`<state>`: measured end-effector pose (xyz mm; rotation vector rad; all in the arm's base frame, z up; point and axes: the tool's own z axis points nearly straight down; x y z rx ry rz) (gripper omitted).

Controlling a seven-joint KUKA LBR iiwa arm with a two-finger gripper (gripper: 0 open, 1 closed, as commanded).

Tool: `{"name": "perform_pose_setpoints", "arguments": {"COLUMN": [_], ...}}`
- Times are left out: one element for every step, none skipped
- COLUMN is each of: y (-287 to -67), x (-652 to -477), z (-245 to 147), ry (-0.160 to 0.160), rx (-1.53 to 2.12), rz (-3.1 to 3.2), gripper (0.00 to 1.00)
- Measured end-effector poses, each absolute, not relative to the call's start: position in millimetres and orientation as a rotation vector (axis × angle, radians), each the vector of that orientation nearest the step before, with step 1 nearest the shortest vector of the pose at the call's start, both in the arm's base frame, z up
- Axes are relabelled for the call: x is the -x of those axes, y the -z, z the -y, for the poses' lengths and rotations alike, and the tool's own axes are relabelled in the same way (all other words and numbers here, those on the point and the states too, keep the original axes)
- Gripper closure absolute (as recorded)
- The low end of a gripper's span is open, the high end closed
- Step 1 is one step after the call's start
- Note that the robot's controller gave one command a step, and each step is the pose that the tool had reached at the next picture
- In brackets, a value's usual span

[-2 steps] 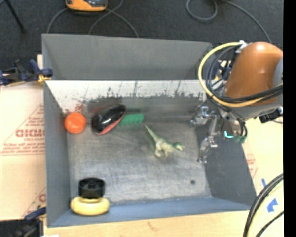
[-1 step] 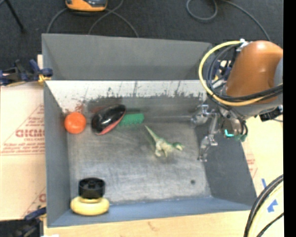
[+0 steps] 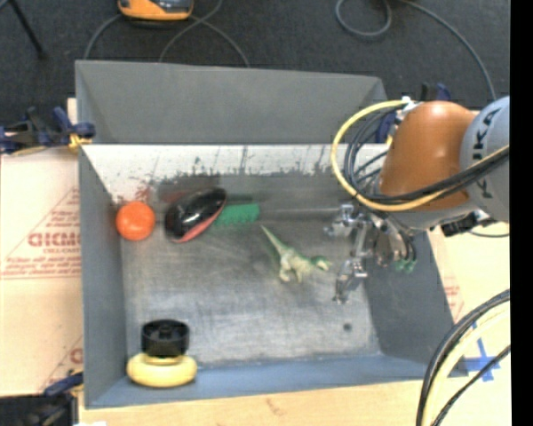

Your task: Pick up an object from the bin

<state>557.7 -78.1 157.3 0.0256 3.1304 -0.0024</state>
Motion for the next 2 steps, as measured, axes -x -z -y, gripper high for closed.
{"name": "perform_pose_setpoints", "arguments": {"y": [-97,-71], "x": [-586.9,-592.9], "z": [69,58], "ry": [0.003,0.008], "rx": [0.035,0.049], "rz": [-3.131,-3.124], "gripper": [0.0,0.0]}}
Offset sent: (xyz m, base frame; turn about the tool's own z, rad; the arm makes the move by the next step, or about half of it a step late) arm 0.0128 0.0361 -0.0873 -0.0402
